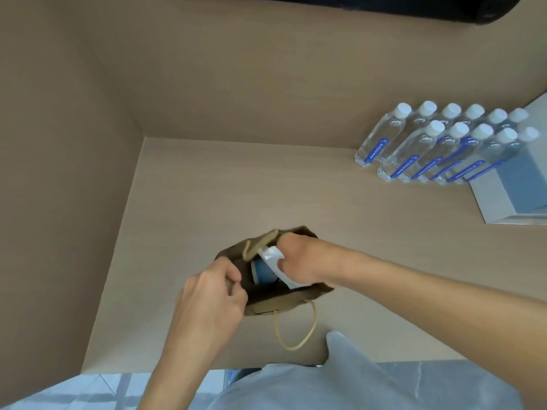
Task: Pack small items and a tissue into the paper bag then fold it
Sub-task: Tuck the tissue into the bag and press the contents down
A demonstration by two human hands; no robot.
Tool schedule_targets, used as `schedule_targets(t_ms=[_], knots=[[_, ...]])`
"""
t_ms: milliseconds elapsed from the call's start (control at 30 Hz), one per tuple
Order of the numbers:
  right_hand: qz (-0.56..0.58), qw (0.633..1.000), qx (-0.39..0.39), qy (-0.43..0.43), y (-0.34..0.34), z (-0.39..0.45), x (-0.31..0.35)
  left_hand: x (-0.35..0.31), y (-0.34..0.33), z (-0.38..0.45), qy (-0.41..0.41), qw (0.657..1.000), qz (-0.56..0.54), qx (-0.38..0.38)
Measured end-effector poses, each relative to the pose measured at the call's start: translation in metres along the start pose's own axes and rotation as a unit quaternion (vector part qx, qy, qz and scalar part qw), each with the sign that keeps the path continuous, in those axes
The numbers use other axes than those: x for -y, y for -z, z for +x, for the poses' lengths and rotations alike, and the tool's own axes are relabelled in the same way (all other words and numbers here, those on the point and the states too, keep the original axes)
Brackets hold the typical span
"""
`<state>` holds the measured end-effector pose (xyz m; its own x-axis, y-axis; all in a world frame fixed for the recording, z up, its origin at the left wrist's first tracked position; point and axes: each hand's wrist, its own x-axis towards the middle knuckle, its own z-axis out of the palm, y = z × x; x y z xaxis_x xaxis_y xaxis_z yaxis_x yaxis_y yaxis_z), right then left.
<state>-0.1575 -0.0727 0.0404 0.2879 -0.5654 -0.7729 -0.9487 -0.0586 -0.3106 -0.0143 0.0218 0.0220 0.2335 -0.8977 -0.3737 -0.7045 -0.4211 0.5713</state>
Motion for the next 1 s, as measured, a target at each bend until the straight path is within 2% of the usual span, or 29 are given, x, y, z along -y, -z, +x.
schedule_targets(t_ms=[233,400,500,633,700,833,1000], knots=[[0.107,0.989,0.068,-0.071,-0.032,0.048,0.034,0.011,-0.012,-0.003,-0.037,0.993,-0.109,0.022],[0.104,0.986,0.107,-0.073,-0.056,0.077,0.047,0.012,-0.014,-0.002,-0.051,0.974,-0.210,0.062],[0.057,0.990,0.123,-0.043,-0.058,0.083,0.048,0.017,-0.016,-0.001,-0.067,0.971,-0.226,0.045],[0.000,0.995,0.101,-0.016,-0.053,0.082,0.046,0.020,-0.017,-0.001,-0.065,0.969,-0.233,0.043],[-0.083,0.994,0.073,0.018,-0.051,0.077,0.047,0.022,-0.017,-0.001,-0.061,0.970,-0.230,0.042],[-0.268,0.960,-0.026,0.071,-0.051,0.074,0.037,0.023,-0.019,0.000,-0.055,0.972,-0.225,0.045],[-0.375,0.925,-0.057,0.014,-0.061,0.088,0.023,0.022,-0.020,-0.004,-0.056,0.975,-0.209,0.056]])
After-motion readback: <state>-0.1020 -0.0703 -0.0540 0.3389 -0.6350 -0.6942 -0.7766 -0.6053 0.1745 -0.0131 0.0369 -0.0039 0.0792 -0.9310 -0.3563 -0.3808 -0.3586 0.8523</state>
